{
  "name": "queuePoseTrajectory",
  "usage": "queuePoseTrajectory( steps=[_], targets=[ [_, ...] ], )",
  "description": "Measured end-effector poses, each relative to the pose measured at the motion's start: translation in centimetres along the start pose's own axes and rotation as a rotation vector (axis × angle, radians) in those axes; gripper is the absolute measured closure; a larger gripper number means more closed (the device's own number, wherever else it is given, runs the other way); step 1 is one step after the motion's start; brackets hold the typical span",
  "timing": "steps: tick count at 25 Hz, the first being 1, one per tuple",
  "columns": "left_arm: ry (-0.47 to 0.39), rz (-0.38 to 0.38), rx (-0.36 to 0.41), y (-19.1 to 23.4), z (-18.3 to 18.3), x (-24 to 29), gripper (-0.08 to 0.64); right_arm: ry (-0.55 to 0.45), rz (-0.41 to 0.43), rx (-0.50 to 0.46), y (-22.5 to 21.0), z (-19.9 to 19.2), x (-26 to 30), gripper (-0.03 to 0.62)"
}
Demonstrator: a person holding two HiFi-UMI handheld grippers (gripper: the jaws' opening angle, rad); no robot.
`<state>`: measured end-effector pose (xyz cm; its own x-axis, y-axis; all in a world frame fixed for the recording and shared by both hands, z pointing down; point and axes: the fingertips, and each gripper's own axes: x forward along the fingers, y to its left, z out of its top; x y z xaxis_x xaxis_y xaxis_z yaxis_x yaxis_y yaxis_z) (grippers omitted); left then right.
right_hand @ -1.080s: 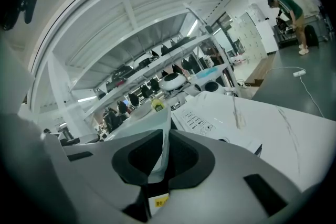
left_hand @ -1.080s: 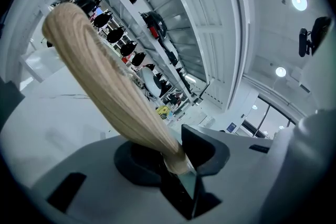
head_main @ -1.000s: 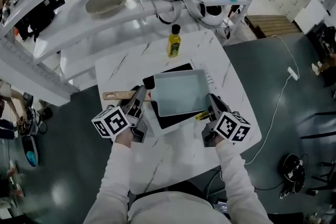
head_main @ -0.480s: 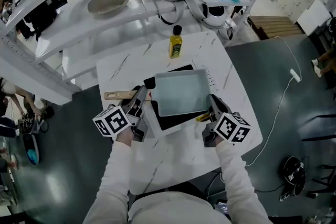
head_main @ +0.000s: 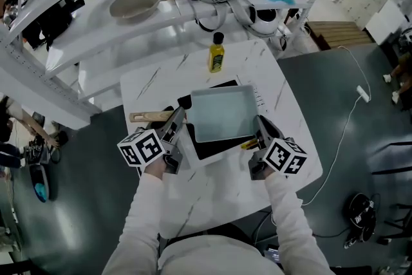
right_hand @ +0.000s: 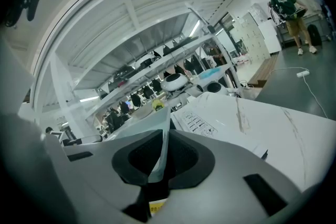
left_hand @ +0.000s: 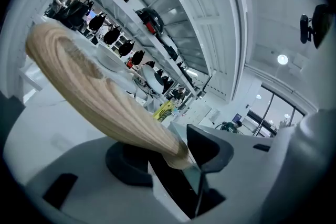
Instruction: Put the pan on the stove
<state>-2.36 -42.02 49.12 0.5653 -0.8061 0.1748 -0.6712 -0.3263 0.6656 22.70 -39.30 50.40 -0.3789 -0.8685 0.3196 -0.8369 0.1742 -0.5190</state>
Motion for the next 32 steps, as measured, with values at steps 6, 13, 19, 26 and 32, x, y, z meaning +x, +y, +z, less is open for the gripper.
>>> queuePoseTrajectory(
  steps=[6, 13, 19, 26, 32],
  targets=[
    [0.002, 0.026, 0.007, -0.1, -0.1, -1.0, 0.327, -0.019, -0.001, 0.005, 0.0, 0.2, -0.8, 0.535],
    [0.002, 0.036, 0.006, -0.3, -0.8, -2.6, 0.322, -0.051, -0.008, 0.001, -0.2, 0.4, -2.1, 0.512],
    [-0.004, 0.036, 0.013, -0.9, -1.4, -4.5, 0.322, -0.086, -0.016, -0.043, 1.1, 0.8, -4.1, 0.512],
    [0.014, 0.037, 0.089, -2.0, -2.2, -7.1, 0.357, -0.115, -0.038, -0.097, 3.3, 0.1, -6.9, 0.514],
    [0.044, 0.025, 0.194, -4.0, -3.2, -9.1, 0.423, -0.109, -0.026, -0.139, 6.1, -2.1, -9.1, 0.515]
  ],
)
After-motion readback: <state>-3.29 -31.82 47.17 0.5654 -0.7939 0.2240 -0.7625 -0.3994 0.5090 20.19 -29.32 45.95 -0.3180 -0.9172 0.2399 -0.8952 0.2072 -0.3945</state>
